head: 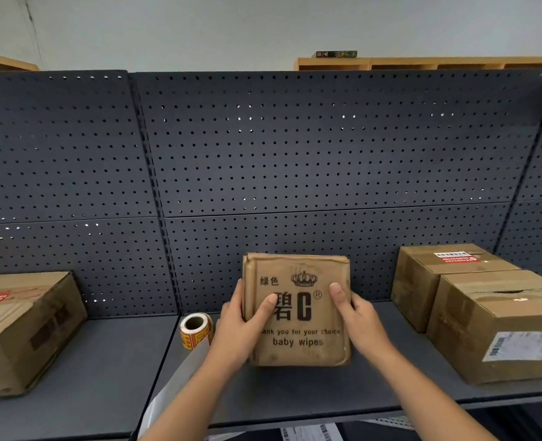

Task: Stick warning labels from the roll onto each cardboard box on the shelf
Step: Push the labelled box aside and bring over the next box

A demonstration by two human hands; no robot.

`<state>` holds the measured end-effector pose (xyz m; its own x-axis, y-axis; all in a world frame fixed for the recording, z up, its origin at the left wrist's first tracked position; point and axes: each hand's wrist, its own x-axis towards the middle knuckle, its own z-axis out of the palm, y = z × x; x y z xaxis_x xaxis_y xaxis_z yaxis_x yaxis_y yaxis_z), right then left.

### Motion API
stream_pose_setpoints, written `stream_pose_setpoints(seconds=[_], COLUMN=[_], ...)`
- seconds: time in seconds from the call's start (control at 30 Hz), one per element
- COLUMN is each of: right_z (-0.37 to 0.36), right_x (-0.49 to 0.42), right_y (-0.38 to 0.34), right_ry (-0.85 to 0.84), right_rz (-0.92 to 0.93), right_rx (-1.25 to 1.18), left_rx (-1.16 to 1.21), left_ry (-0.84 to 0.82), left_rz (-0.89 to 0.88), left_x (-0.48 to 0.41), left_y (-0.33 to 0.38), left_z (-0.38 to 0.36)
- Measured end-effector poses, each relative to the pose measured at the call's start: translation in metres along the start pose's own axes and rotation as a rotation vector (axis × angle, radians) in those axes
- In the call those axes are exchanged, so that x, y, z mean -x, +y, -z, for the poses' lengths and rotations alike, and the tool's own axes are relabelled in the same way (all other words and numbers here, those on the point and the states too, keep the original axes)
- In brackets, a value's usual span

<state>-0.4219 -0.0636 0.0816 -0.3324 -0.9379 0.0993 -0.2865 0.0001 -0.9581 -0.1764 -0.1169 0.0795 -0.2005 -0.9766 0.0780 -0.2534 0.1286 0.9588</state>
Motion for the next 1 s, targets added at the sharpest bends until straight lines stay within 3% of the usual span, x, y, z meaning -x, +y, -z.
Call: stream_pose_setpoints(seconds=[0.1, 0.17, 0.37, 0.6, 0.73, 1.0], right_z=[0.010, 0.013, 0.014, 0.004, -0.005, -0.006], right_x=[-0.008, -0.013, -0.023, -0.036, -0.033, -0.024], right_y=[-0.019, -0.034, -0.061, -0.068, -0.057, -0.042], right_ry=[0.066, 0.022, -0.224, -0.161, -0.122, -0.032], right_rz=[-0.036, -0.070, -0.235, -0.170, -0.086, -0.015], right_rx=[0.237, 0.299, 0.219, 0.253, 0.219, 0.235], left_rx=[-0.067, -0.024, 0.119, 0.265, 0.384, 0.335], left_ry=[-0.068, -0.106, -0.191, -0.101, -0.034, -0.049], left_rz=[0.137, 0.210, 0.378, 0.490, 0.469, 0.360], left_x=[-0.011, -0.013, -0.021, -0.042, -0.051, -0.048], left_y=[0.013, 0.025, 0.047, 0.063, 0.053, 0.052], left_z=[0.011, 0.019, 0.030, 0.019, 0.016, 0.006])
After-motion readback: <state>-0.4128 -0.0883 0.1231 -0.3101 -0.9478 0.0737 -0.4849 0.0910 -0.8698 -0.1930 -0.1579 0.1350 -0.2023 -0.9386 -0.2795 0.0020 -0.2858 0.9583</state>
